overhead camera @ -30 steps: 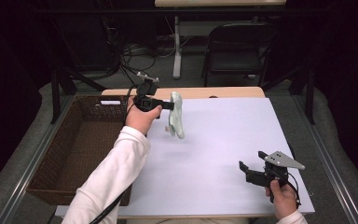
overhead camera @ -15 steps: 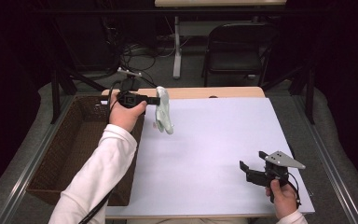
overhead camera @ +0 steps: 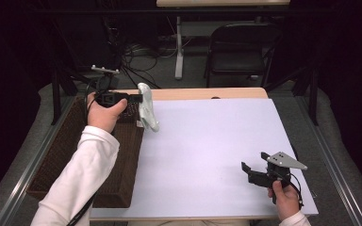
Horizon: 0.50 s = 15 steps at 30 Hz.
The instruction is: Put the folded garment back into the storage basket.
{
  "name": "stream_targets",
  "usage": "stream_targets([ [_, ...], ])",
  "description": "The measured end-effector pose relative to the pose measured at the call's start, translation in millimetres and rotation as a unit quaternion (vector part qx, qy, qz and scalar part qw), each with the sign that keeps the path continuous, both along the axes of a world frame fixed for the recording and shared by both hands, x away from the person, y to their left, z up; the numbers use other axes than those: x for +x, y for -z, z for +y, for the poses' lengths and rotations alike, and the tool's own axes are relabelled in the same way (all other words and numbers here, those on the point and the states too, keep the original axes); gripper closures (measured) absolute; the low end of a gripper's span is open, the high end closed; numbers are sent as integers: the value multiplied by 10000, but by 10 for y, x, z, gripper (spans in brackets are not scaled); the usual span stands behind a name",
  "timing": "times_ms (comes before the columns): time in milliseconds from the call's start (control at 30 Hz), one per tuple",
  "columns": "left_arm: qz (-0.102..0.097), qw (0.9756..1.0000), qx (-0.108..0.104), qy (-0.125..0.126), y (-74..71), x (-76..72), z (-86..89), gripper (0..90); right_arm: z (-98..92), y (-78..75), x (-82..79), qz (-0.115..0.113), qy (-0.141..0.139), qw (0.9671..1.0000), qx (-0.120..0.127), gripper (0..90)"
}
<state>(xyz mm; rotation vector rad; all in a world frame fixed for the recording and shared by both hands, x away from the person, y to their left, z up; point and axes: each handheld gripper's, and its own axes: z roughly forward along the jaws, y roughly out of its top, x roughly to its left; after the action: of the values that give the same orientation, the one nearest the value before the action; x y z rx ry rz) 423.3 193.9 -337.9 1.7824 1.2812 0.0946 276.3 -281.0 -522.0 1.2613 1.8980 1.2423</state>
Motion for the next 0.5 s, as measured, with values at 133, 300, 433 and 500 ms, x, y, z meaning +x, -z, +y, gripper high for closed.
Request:
stream_targets([
  [133, -50, 10000, -14, -85, -54, -45, 121, 900, -5, -6, -3, 17, -1, 10000, -14, 146],
  [300, -77, 9998, 5, -170, -99, -103, 254, 900, 8, -4, -2, 10, -18, 10000, -26, 146],
  [433, -84, 9997, -30, -220, -131, -148, 373, 900, 9, -3, -1, -4, -15, 10000, -29, 146],
  [500, -99, 9996, -53, -269, -142, -169, 429, 900, 5, -6, -1, 0, -15, 10000, -31, 146],
])
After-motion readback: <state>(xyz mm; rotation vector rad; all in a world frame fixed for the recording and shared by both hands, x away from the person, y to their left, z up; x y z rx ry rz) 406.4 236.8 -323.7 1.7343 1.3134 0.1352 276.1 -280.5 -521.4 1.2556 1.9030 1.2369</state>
